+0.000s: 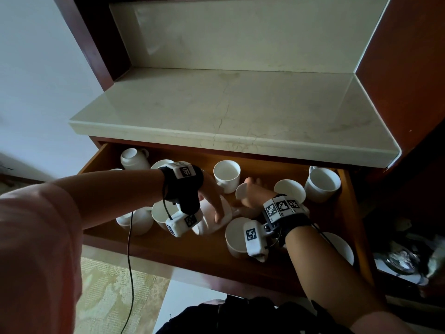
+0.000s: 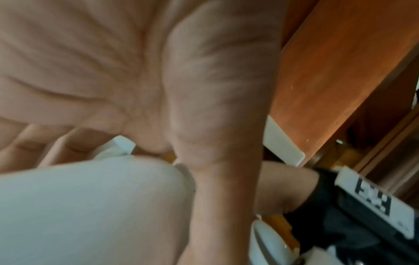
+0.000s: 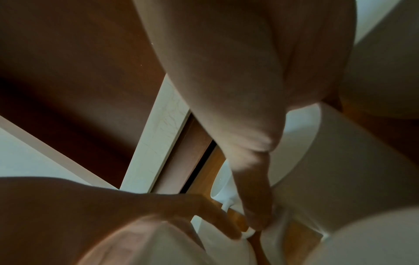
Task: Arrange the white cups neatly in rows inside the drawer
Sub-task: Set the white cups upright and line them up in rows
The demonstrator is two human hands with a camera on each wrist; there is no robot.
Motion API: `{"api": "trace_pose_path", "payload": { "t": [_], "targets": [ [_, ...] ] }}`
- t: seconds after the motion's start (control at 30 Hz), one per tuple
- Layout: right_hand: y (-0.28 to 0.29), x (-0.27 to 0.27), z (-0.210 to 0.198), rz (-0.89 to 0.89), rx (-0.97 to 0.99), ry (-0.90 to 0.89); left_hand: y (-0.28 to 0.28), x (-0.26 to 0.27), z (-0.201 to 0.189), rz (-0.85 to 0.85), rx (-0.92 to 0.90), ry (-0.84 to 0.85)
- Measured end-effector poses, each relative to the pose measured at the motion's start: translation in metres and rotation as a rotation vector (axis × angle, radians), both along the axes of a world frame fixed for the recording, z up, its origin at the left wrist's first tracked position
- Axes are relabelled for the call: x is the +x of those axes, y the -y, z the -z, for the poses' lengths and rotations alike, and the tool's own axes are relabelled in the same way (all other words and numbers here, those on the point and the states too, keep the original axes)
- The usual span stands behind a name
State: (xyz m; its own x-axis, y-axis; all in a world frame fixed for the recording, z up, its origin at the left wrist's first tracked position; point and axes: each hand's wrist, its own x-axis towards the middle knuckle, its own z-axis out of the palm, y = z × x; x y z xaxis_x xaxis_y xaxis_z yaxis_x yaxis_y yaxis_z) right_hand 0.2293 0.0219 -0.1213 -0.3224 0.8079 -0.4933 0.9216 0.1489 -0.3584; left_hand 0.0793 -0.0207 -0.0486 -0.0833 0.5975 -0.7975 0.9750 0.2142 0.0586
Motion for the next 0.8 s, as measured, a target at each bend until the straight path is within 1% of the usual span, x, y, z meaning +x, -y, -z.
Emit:
{"api": "trace_pose_path", "payload": {
  "t": [0.07, 0.17, 0.37, 0.47, 0.63, 0.8],
  "targets": [
    [0.001, -0.001, -0.001, -0.021, 0.002, 0.018, 0.000, -0.003, -0.002, 0.099, -0.008, 0.023],
    [-0.001, -0.001, -0.001, -0.043, -0.035, 0.053, 0.003, -0.008, -0.003, 0.106, 0.018, 0.040],
    [0.004, 0.001, -0.004, -0.079, -0.002, 0.061, 0.009, -0.021, 0.004, 0.187, 0.220, 0.099],
    [0.001, -0.002, -0.004, -0.038, -0.022, 0.060, 0.013, -0.023, 0.008, 0.236, 0.312, 0.100],
    [0.002, -0.001, -0.001, 0.010, -0.014, 0.008, 0.014, -0.028, 0.015, 0.259, 0.277, 0.161],
    [0.002, 0.001, -0.001, -0.005, -0.003, -0.022, 0.015, -0.024, 0.020, 0.355, 0.302, 0.186]
  ]
}}
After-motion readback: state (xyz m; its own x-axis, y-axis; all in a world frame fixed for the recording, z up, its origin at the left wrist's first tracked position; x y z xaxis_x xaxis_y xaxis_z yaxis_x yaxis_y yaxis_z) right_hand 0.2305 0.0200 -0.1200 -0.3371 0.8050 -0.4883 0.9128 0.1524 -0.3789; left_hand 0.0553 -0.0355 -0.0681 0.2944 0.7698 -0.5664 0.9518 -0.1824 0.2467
